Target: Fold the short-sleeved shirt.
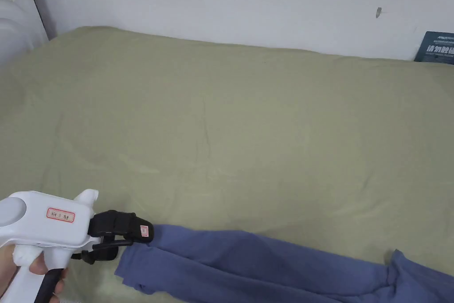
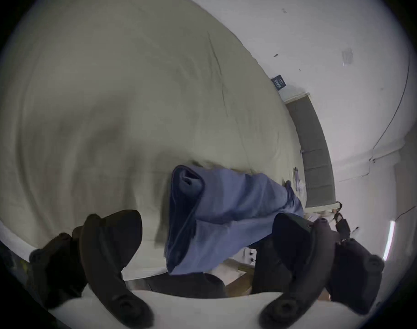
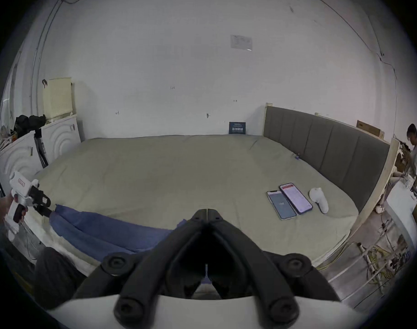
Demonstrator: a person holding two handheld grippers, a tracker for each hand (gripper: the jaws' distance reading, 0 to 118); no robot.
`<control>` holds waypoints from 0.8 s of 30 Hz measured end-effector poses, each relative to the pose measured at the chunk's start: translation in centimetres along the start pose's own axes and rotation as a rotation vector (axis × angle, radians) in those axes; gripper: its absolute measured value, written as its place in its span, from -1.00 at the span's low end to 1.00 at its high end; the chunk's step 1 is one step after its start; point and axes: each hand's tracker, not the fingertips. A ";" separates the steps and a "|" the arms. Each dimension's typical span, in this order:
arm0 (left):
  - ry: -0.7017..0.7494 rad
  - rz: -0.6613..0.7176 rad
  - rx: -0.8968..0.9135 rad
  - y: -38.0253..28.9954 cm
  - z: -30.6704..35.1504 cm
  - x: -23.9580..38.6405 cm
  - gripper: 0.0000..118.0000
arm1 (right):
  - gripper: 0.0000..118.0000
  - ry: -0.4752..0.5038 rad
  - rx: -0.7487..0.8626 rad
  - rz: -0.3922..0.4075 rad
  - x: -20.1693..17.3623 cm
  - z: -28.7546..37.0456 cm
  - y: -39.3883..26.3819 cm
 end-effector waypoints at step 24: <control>0.026 0.102 0.074 -1.1 1.5 0.5 -0.91 | -1.00 0.044 -0.011 0.018 -0.8 -0.2 -0.2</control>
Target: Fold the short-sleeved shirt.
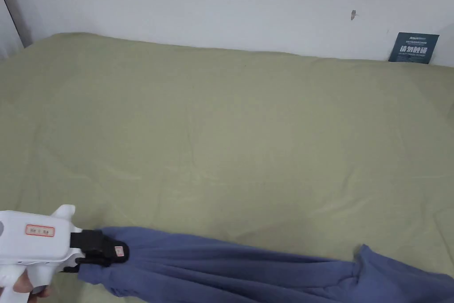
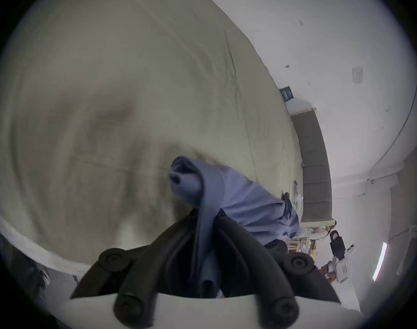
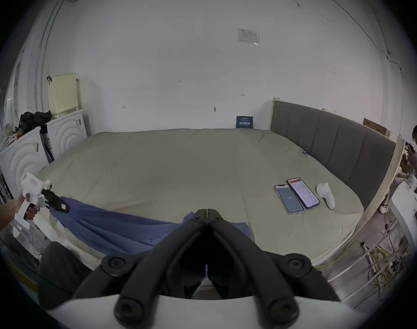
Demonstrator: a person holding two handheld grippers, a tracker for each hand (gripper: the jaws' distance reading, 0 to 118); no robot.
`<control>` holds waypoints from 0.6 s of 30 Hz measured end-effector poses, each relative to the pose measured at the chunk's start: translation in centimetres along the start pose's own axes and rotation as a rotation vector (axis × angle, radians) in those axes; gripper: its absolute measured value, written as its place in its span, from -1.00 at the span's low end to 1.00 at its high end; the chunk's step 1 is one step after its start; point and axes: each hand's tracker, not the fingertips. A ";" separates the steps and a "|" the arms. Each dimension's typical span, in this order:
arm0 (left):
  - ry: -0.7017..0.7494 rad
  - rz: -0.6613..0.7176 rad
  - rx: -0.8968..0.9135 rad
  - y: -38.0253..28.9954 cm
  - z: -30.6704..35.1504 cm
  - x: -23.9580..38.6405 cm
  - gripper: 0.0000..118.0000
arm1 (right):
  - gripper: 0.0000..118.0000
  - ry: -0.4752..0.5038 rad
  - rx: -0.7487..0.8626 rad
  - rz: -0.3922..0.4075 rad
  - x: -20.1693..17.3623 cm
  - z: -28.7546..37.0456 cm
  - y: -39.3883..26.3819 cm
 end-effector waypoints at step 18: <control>0.289 -0.255 0.148 -3.1 6.2 11.1 -0.91 | -1.00 0.054 0.006 -0.003 -0.5 0.0 -0.2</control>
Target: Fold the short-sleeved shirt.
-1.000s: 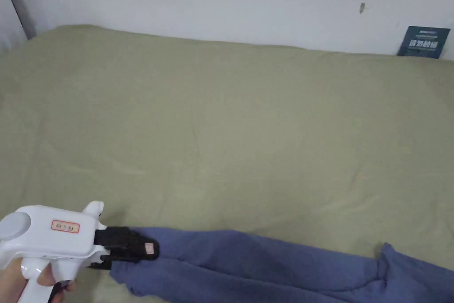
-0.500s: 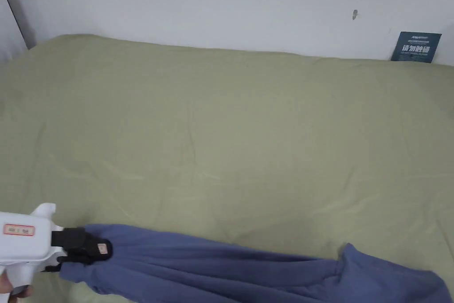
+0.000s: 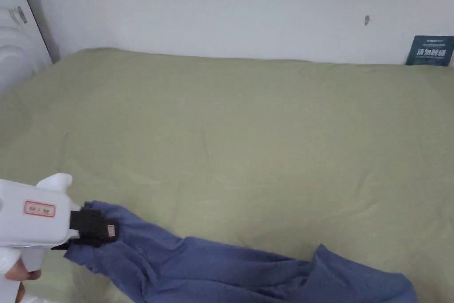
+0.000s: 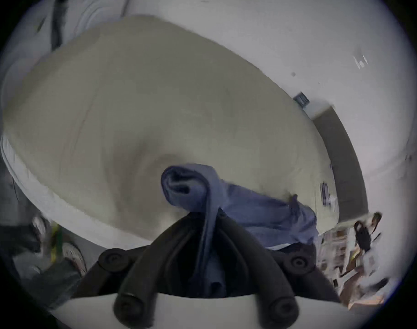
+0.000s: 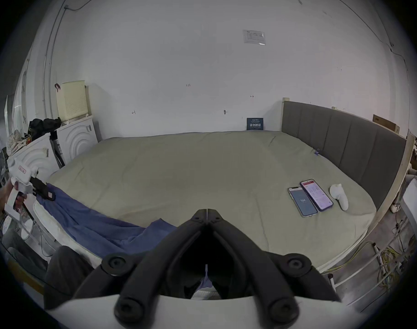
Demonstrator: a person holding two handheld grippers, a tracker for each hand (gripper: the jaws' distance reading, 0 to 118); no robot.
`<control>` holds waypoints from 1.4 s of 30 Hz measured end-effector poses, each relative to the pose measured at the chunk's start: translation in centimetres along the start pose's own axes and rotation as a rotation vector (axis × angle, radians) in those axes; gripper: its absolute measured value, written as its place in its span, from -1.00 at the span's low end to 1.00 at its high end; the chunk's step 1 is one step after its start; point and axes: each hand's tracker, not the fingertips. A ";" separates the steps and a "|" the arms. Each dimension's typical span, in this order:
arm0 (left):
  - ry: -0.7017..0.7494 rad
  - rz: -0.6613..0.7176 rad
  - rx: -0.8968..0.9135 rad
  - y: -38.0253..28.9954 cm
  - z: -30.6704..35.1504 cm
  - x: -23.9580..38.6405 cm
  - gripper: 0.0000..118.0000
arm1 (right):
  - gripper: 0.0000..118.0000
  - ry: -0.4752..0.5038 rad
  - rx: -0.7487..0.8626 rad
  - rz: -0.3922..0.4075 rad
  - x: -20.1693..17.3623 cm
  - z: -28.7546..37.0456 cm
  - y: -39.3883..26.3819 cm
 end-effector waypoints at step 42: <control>-0.396 -0.076 -0.317 -9.7 -22.7 11.6 -1.00 | -1.00 -0.016 -0.097 -0.084 0.5 -0.7 -2.6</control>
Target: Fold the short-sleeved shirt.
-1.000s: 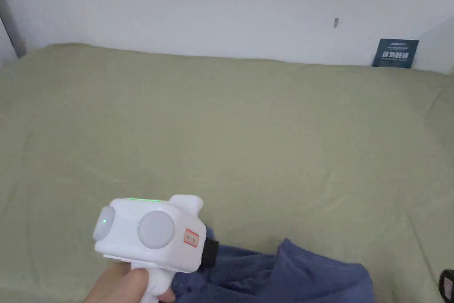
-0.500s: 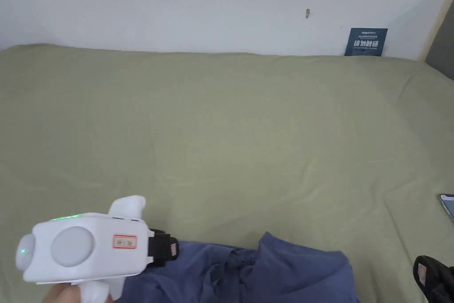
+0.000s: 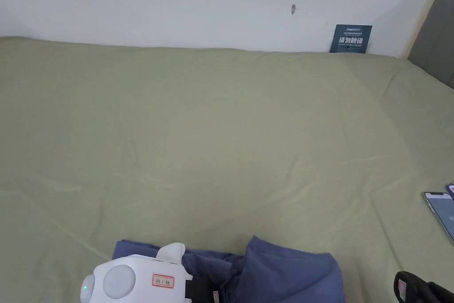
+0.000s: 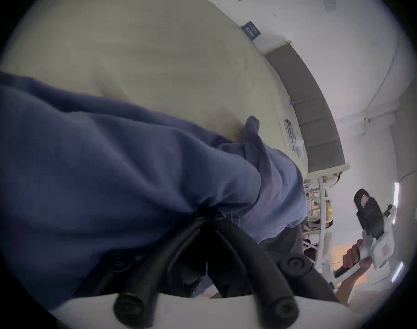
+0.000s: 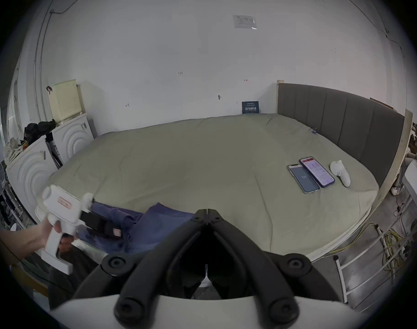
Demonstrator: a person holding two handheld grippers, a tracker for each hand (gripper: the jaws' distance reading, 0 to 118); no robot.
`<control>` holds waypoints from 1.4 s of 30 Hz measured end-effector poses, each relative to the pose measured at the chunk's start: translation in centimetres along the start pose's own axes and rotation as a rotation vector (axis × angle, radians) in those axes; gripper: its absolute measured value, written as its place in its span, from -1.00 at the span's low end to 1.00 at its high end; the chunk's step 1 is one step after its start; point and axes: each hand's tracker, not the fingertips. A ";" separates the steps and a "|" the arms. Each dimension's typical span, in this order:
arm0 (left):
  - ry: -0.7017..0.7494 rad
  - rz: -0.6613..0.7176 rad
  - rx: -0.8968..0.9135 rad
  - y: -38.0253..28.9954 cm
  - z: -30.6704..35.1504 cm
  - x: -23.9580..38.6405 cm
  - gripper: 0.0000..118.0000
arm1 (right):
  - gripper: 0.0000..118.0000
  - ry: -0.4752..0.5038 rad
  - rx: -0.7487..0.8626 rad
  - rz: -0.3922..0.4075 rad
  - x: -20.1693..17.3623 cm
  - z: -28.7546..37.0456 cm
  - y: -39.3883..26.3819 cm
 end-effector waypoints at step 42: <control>-0.204 0.218 0.023 3.3 11.1 -10.0 -0.81 | -1.00 0.046 -0.019 0.041 -2.2 -1.3 1.0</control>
